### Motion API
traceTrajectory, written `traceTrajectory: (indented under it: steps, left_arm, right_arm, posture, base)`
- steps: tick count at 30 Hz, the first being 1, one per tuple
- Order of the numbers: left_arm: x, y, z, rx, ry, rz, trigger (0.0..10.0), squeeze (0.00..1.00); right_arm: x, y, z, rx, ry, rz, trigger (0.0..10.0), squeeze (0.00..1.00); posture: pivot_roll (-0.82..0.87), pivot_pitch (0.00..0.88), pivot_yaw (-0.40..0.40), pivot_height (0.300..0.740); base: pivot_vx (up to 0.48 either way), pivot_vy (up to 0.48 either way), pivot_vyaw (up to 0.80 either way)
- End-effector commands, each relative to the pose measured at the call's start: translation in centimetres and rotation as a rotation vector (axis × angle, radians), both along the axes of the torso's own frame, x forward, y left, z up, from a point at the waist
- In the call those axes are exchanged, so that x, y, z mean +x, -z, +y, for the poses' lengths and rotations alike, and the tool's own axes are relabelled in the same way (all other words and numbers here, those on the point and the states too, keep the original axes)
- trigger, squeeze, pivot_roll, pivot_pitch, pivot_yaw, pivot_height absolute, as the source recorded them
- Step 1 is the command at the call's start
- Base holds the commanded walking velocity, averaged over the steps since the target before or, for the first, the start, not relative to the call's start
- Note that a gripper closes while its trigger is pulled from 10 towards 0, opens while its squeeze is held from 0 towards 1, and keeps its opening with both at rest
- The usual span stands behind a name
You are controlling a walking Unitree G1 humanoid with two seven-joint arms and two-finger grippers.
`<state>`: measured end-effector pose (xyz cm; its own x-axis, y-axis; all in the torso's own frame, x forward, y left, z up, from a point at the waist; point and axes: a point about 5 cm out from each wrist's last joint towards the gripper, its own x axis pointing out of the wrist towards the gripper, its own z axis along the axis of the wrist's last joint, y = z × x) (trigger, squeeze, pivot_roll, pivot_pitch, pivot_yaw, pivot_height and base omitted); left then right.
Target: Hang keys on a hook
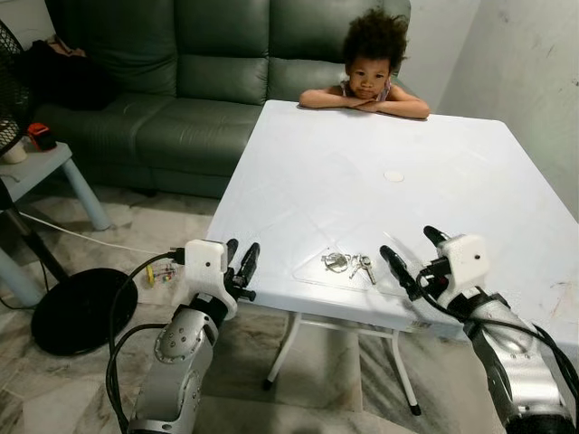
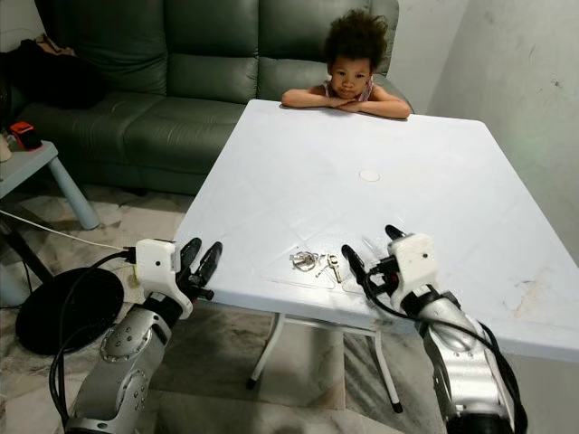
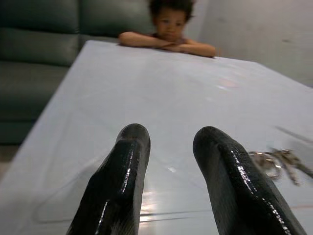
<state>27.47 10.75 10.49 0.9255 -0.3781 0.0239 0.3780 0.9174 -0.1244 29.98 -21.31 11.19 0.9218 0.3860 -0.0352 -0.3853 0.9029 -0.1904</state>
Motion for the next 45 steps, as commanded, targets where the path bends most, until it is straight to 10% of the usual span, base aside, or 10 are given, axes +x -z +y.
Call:
traceTrajectory:
  steps: [1,29,42,45]
  left_arm:
    - [-0.2,-0.4,-0.4,0.016,0.034,-0.011,10.0,0.00]
    - [-3.2,-0.4,-1.4,0.030,0.098,0.027,10.0,0.00]
    - [-4.0,-0.3,-1.3,0.028,0.082,0.044,10.0,0.00]
    - [-4.0,-0.4,-1.3,0.029,0.081,0.045,10.0,0.00]
  right_arm:
    - [0.4,-0.2,-0.2,-0.002,-0.010,-0.003,10.0,0.00]
    - [4.4,0.5,1.8,-0.080,-0.192,0.125,10.0,0.00]
    - [4.0,1.8,2.2,-0.115,-0.226,0.154,7.4,0.00]
    - [4.1,2.0,2.5,-0.104,-0.212,0.155,4.4,0.00]
  posture:
    - [0.10,0.000,-0.050,0.740]
    - [0.16,0.000,-0.075,0.740]
    - [0.17,0.014,-0.084,0.740]
    - [0.17,0.015,-0.083,0.740]
  base:
    - [0.000,0.000,0.00]
    - [0.000,0.000,0.00]
    - [0.000,0.000,0.00]
    - [0.000,0.000,0.00]
